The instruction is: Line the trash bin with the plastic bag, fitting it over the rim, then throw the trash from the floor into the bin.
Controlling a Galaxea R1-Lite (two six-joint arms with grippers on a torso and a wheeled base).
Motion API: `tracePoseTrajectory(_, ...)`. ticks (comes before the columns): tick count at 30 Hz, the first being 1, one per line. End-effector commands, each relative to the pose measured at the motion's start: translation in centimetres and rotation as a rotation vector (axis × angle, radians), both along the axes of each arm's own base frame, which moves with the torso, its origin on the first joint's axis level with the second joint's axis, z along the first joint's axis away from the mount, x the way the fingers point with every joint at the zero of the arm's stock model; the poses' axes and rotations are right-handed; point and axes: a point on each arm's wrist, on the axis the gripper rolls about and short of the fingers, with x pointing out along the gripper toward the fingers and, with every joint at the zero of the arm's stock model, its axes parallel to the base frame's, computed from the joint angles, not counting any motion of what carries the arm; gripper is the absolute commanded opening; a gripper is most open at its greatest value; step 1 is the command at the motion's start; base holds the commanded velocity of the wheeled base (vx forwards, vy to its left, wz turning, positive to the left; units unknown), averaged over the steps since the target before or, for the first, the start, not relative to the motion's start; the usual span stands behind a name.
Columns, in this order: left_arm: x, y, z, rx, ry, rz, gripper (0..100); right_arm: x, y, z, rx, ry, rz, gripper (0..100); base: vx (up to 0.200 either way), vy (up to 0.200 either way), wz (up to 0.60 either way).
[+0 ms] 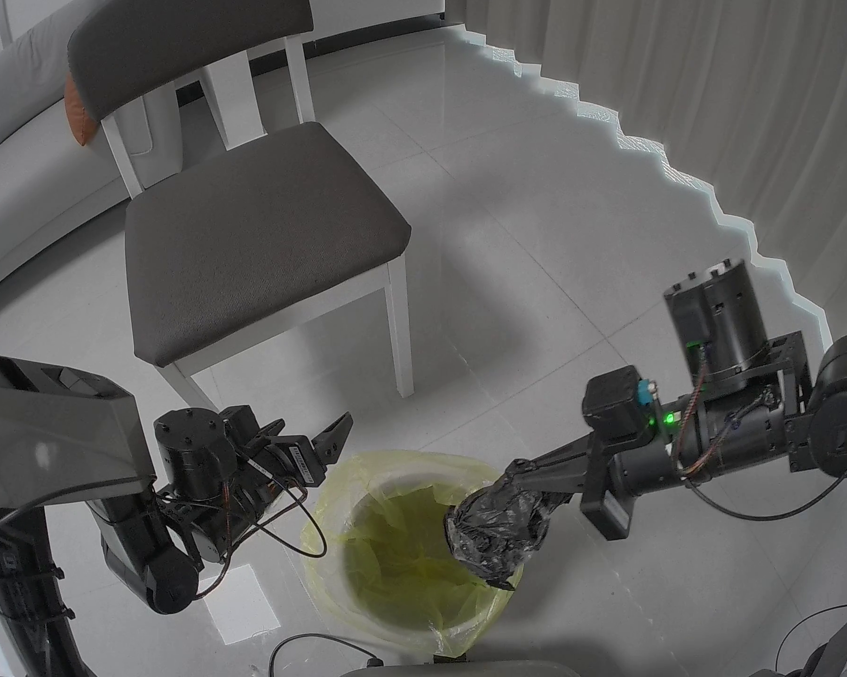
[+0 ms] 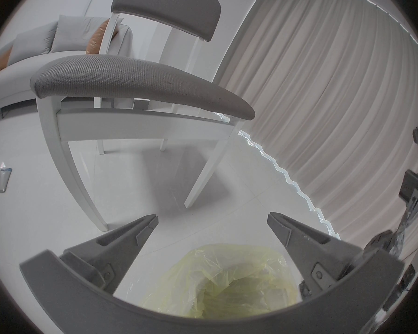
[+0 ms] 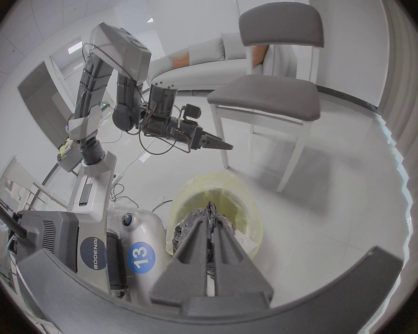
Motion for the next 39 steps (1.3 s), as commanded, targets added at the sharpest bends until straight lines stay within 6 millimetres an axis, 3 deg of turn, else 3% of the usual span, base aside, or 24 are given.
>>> tracePoseTrajectory(1, -0.1, 0.3, 0.5, -0.011, -0.024, 0.014, 100, 0.8, 3.4, -3.2, -0.043, 0.059, 0.066, 0, 0.0, 0.0, 0.0)
tracePoseTrajectory(11, -0.1, 0.2, 0.6, -0.012, -0.027, 0.012, 100, 2.8, 6.4, -6.3, -0.082, 0.117, 0.087, 0, 0.0, 0.0, 0.0)
tracePoseTrajectory(18, 0.0, -0.1, 0.7, -0.015, -0.034, 0.016, 100, 3.5, 7.5, -8.3, -0.104, 0.155, 0.103, 0, 0.0, 0.0, 0.0)
tracePoseTrajectory(27, -0.3, 0.0, 0.9, -0.027, -0.029, 0.016, 100, 6.0, 8.9, -11.1, -0.126, 0.19, 0.086, 0, 0.0, 0.0, 0.0)
tracePoseTrajectory(39, -0.3, 0.0, 0.9, -0.039, -0.025, 0.018, 100, 7.2, 10.0, -14.6, -0.165, 0.24, 0.08, 0, 0.0, 0.0, 0.0)
